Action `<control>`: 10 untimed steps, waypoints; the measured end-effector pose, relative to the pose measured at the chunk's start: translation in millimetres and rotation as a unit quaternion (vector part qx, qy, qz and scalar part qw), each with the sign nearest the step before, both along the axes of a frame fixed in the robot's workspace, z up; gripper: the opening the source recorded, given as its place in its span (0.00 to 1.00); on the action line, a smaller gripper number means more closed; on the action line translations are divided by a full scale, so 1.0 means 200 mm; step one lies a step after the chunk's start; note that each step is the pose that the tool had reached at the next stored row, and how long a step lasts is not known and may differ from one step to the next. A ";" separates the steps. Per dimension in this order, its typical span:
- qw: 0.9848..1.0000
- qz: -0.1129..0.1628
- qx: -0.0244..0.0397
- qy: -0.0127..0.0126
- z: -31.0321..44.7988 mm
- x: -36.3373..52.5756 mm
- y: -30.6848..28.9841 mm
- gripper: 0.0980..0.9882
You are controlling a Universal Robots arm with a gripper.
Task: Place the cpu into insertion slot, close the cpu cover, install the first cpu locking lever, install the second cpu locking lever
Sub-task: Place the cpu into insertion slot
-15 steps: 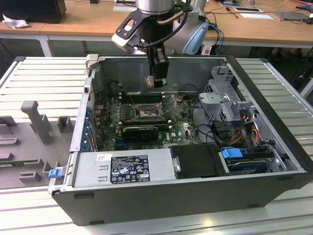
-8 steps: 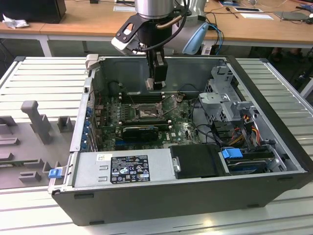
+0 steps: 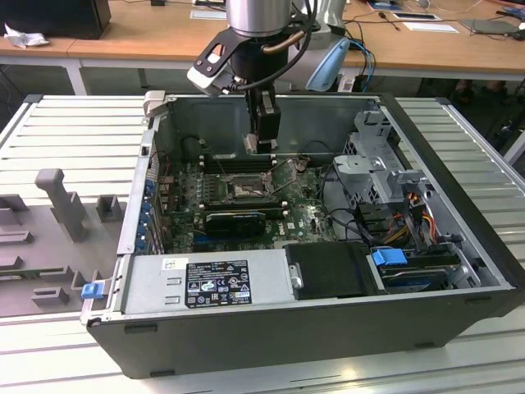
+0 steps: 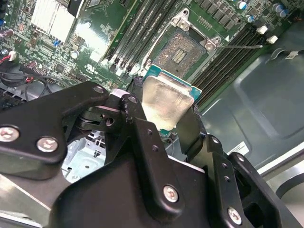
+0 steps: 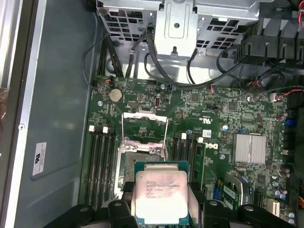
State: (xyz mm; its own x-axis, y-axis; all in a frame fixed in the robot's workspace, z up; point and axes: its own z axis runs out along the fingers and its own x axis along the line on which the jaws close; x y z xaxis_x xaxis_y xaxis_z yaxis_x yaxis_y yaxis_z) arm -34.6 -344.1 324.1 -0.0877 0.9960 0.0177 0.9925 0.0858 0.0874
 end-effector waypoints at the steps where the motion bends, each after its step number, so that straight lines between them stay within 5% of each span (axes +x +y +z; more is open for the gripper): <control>1: 1.000 0.000 0.000 0.000 -0.002 0.000 0.000 0.48; 10: 1.000 0.000 0.000 0.000 -0.028 0.000 0.000 0.48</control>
